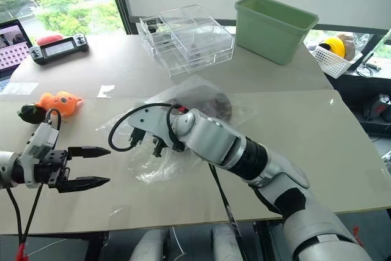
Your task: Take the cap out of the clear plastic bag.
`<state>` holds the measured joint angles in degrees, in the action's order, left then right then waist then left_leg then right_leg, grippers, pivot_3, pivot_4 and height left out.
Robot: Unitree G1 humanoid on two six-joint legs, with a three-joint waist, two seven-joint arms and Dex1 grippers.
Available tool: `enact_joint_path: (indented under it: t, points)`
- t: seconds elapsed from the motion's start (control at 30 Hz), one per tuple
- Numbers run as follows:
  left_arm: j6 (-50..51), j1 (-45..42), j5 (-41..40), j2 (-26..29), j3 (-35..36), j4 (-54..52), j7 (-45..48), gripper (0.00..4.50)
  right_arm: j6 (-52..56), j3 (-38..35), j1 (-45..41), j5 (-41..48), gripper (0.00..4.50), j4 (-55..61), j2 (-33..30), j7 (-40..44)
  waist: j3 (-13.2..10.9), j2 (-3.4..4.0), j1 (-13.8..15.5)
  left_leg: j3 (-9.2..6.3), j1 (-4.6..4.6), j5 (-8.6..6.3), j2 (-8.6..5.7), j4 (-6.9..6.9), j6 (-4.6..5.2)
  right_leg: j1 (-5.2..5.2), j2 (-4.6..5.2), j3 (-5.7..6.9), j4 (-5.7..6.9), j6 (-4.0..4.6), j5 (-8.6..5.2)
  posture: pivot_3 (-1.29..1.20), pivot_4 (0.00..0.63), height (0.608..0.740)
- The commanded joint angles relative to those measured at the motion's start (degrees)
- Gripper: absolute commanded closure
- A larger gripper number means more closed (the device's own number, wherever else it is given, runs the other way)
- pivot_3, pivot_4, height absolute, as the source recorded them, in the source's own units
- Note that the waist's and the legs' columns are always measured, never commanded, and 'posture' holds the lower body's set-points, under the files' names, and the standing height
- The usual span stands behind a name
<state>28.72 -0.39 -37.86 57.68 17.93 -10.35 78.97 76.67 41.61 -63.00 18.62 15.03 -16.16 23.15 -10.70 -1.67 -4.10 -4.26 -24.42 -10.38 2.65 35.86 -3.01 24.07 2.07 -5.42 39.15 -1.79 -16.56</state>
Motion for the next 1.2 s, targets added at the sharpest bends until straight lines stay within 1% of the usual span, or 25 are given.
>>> enact_joint_path:
  t: [0.03, 0.2, 0.3, 0.37, 0.5, 0.57, 0.63, 0.73, 0.77, 0.83, 0.93, 1.07, 1.17, 1.2]
  points:
    - [-1.0, -1.2, 0.7, -1.3, -0.8, -0.5, -1.8, 0.0, -1.2, -2.7, -0.2, -1.4, 4.43, 1.6, 0.6, 0.0, 0.0, 0.0, 0.0, 0.0, 0.0, 0.0, 0.0, 0.0, 0.0, 0.0, 0.0, 0.0, 0.0, 0.0, 0.0, 0.0, 0.15, 0.735]
    - [-0.8, -3.0, 2.1, -6.0, -3.0, -1.4, -8.3, 0.0, -0.9, -5.6, 0.9, -2.1, 4.43, 1.2, 0.6, -0.9, 0.0, -0.02, 0.1, -0.01, 0.0, 0.0, -0.01, 0.01, 0.0, 0.0, 0.0, 0.0, 0.03, 0.0, 0.0, 0.0, 0.15, 0.735]
    - [2.2, -5.7, 3.3, -10.8, -5.3, -2.0, -16.5, 0.0, -0.7, -8.5, 2.1, -2.2, 4.43, 1.6, -0.3, -1.0, 0.0, -0.03, 0.2, -0.01, 0.0, 0.0, -0.02, 0.02, 0.0, -0.02, 0.01, 0.0, 0.05, 0.0, 0.01, 0.0, 0.15, 0.735]
    - [6.0, -7.3, 3.2, -14.0, -6.6, -2.6, -22.6, 0.0, -0.3, -12.0, 3.2, -1.7, 4.43, 2.0, 0.5, -1.2, 0.0, -0.04, 0.5, -0.06, 0.0, 0.0, -0.03, 0.05, 0.0, -0.06, 0.0, 0.03, 0.05, 0.01, 0.01, 0.0, 0.15, 0.735]
    - [15.7, -10.4, -0.2, -21.1, -8.1, -3.9, -33.1, 0.0, 0.0, -15.0, 4.1, -1.8, 4.43, 3.6, -0.7, -0.9, 0.0, -0.08, 0.2, -0.08, -0.05, 0.0, -0.06, 0.08, 0.0, -0.05, 0.01, 0.01, 0.09, 0.01, 0.02, 0.0, 0.15, 0.735]
    - [19.7, -11.7, -1.8, -24.7, -8.1, -4.1, -37.4, 0.0, 0.5, -16.1, 4.6, -1.6, 4.43, 4.5, -0.8, -1.0, 0.1, -0.1, 0.2, -0.11, -0.04, 0.0, -0.08, 0.08, 0.0, -0.06, 0.02, 0.03, 0.14, 0.01, 0.02, 0.0, 0.15, 0.735]
    - [22.8, -12.5, -3.2, -27.0, -8.1, -4.3, -39.9, 0.0, 1.1, -17.1, 5.0, -1.4, 4.43, 5.2, -0.2, -1.2, 0.1, -0.09, 0.0, -0.12, -0.04, 0.0, -0.09, 0.09, 0.0, -0.05, 0.02, 0.03, 0.15, 0.02, 0.02, 0.0, 0.15, 0.735]
    - [31.8, -16.2, -9.4, -35.0, -5.6, -1.4, -48.2, 0.0, 2.0, -17.6, 5.8, -2.0, 4.43, 6.3, -0.8, -1.8, 0.1, -0.09, 0.2, -0.12, -0.02, 0.0, -0.1, 0.09, 0.0, -0.05, 0.03, 0.02, 0.21, 0.03, 0.03, 0.0, 0.15, 0.735]
    - [34.3, -17.1, -11.1, -36.7, -4.6, -0.6, -50.2, 0.0, 2.2, -17.4, 6.0, -2.2, 4.43, 6.6, -0.8, -2.0, 0.1, -0.1, 0.2, -0.15, 0.01, 0.0, -0.12, 0.14, 0.0, -0.11, 0.04, 0.04, 0.23, 0.02, 0.03, 0.0, 0.15, 0.735]
    - [37.4, -18.9, -10.9, -40.2, -4.2, 1.0, -55.0, 0.0, 2.9, -18.1, 6.4, -2.0, 4.43, 7.3, -0.4, -2.4, 0.1, -0.14, 0.2, -0.19, 0.0, 0.0, -0.14, 0.2, 0.0, -0.15, 0.05, 0.08, 0.22, 0.02, 0.03, 0.0, 0.15, 0.735]
    - [40.3, -21.9, -12.9, -46.2, -0.8, 3.3, -62.4, 0.0, 3.7, -18.8, 6.5, -1.9, 4.43, 8.0, 0.4, -3.0, 0.1, -0.16, 0.5, -0.23, 0.08, 0.0, -0.2, 0.21, 0.0, -0.29, 0.1, 0.1, 0.22, 0.01, 0.03, 0.0, 0.15, 0.735]
    - [40.7, -24.5, -9.3, -49.7, -1.7, 7.3, -68.4, 0.0, 4.2, -18.8, 6.3, -1.8, 4.43, 8.4, 1.3, -3.4, 0.1, -0.16, 0.5, -0.27, 0.29, 0.0, -0.21, 0.2, 0.0, -0.59, 0.11, 0.16, 0.14, 0.01, 0.03, 0.0, 0.15, 0.735]
    - [37.3, -27.1, -7.3, -53.2, -0.1, 12.0, -73.4, 0.0, 4.5, -19.0, 6.2, -1.6, 4.43, 9.1, 1.7, -3.6, 0.2, -0.17, 0.8, -0.28, 0.65, 0.0, -0.23, 0.15, 0.0, -1.01, 0.12, 0.18, -0.01, 0.0, 0.02, 0.0, 0.15, 0.735]
    - [35.4, -27.8, -5.8, -54.0, -0.8, 13.3, -74.2, 0.0, 4.6, -19.1, 6.1, -1.6, 4.43, 9.4, 1.7, -3.6, 0.3, -0.18, 1.0, -0.29, 0.7, 0.0, -0.24, 0.15, 0.0, -1.06, 0.13, 0.19, -0.04, -0.01, 0.01, 0.0, 0.15, 0.735]
